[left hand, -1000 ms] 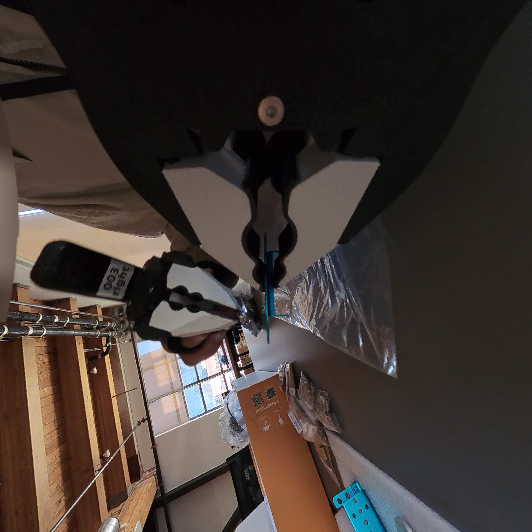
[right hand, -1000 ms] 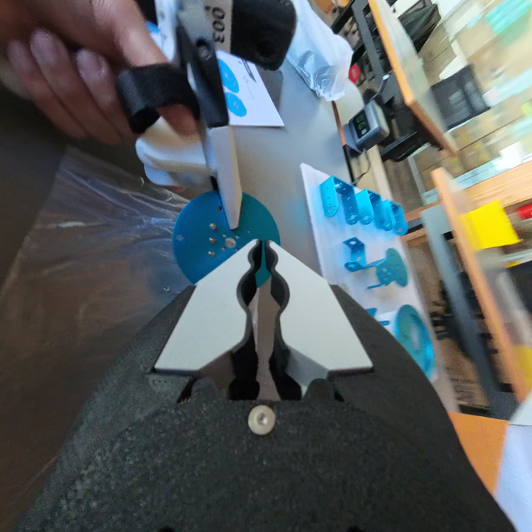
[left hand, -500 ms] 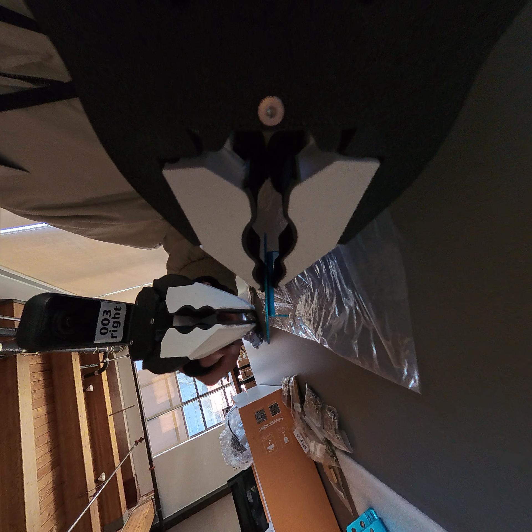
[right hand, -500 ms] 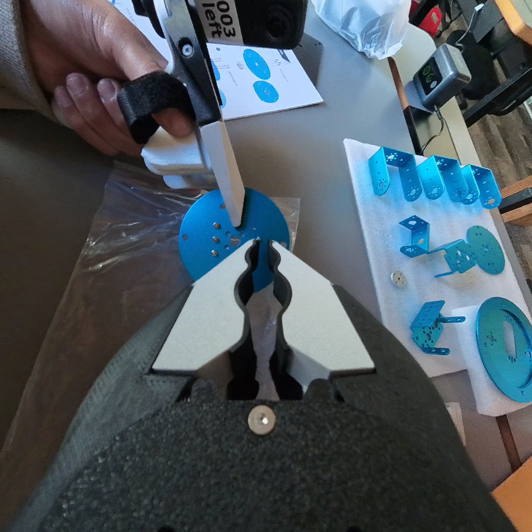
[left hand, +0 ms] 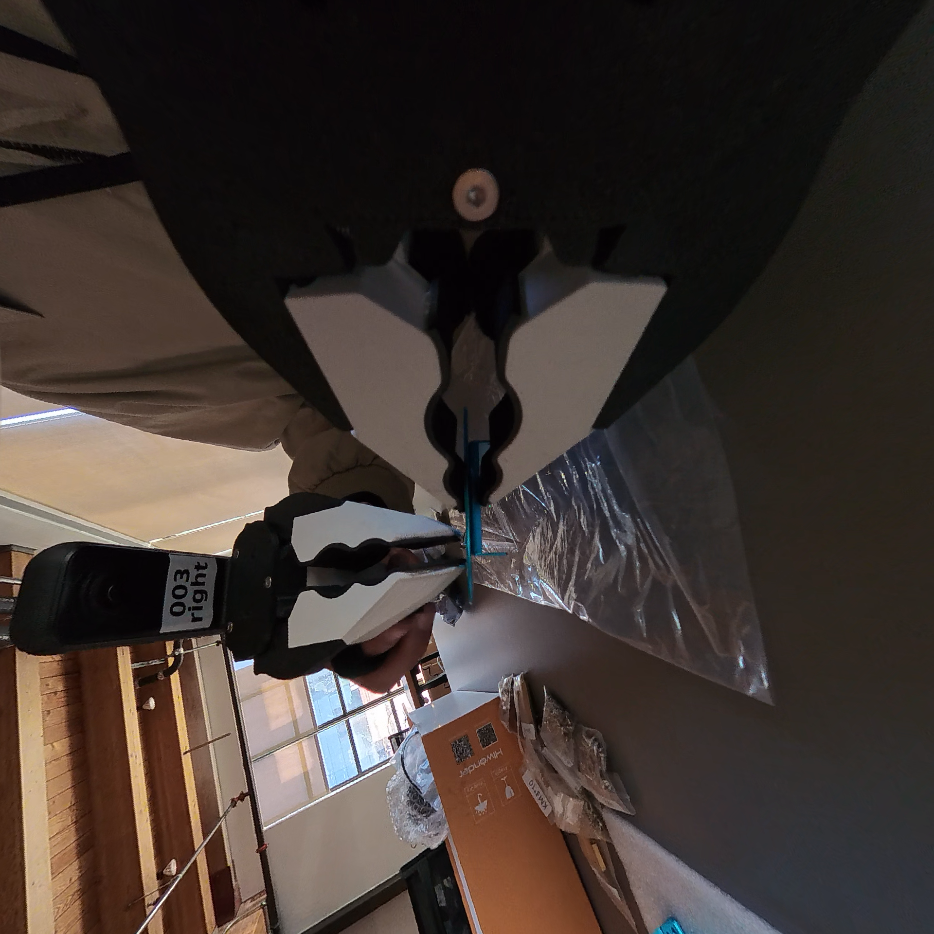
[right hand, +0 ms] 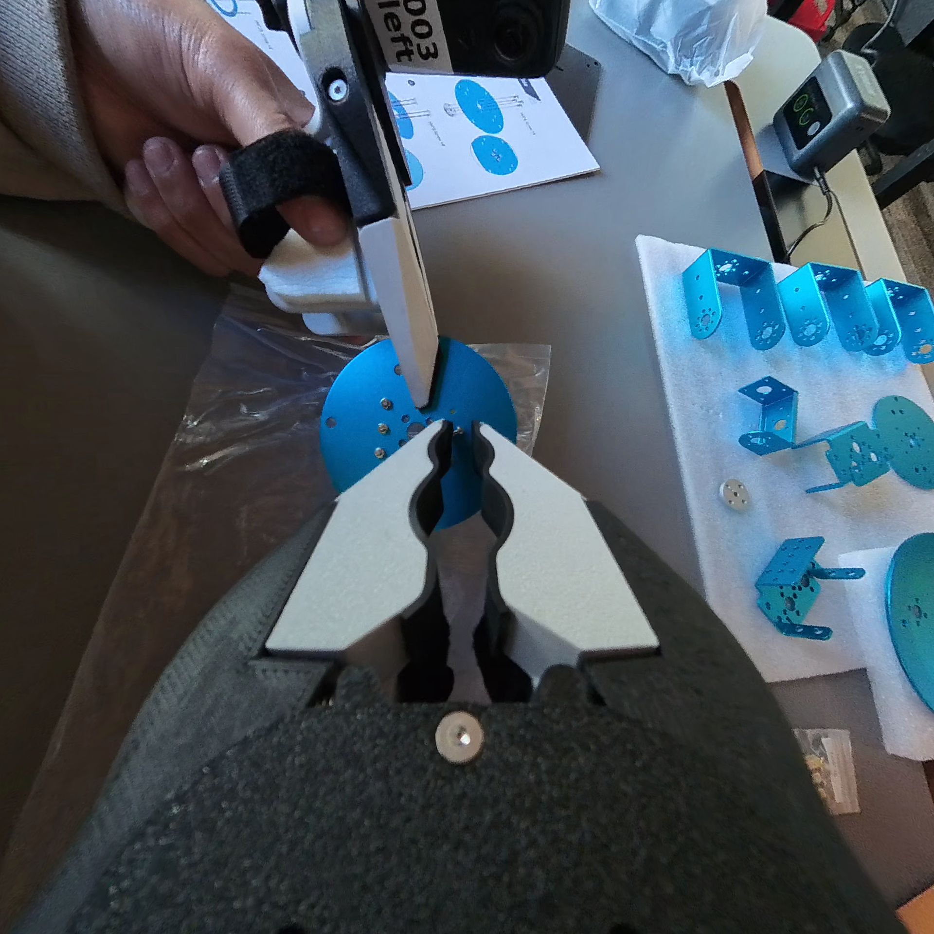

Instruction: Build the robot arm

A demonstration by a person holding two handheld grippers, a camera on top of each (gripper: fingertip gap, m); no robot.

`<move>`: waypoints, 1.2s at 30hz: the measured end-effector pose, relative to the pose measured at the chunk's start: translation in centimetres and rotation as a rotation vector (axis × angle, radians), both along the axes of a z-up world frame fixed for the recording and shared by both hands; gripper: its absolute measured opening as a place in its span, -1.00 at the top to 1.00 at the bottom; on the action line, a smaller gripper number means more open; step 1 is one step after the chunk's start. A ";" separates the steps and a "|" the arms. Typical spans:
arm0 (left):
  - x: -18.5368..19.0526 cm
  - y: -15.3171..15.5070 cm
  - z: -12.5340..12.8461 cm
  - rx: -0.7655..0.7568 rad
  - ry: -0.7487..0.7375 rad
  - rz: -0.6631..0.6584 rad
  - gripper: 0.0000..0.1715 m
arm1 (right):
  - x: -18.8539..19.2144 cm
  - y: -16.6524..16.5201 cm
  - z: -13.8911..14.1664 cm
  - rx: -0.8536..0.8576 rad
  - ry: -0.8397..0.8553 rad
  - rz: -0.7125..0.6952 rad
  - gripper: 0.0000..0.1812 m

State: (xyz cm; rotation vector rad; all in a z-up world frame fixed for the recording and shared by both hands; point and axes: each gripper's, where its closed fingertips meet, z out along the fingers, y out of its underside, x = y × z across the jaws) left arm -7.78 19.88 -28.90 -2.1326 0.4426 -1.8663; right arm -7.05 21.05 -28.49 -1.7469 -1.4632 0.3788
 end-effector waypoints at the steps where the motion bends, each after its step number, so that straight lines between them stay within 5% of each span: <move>1: 0.0 0.0 0.0 0.000 0.000 0.000 0.96 | 0.0 0.1 0.0 0.004 -0.003 -0.002 0.93; 18: 0.1 0.0 0.4 0.062 0.000 0.003 0.96 | 1.4 -0.4 2.1 -0.012 0.056 -0.037 0.97; 28: 1.3 -1.2 2.2 0.732 0.176 -0.020 0.96 | 4.1 -4.1 3.2 -0.175 0.350 -0.020 0.90; 30: 1.4 -1.3 2.0 0.836 0.232 -0.016 0.96 | 3.9 -6.5 1.2 -0.249 0.275 0.061 0.76; 36: 1.4 -2.5 3.1 1.114 0.269 -0.056 0.96 | 3.3 -11.4 -4.0 -0.353 0.023 0.177 0.76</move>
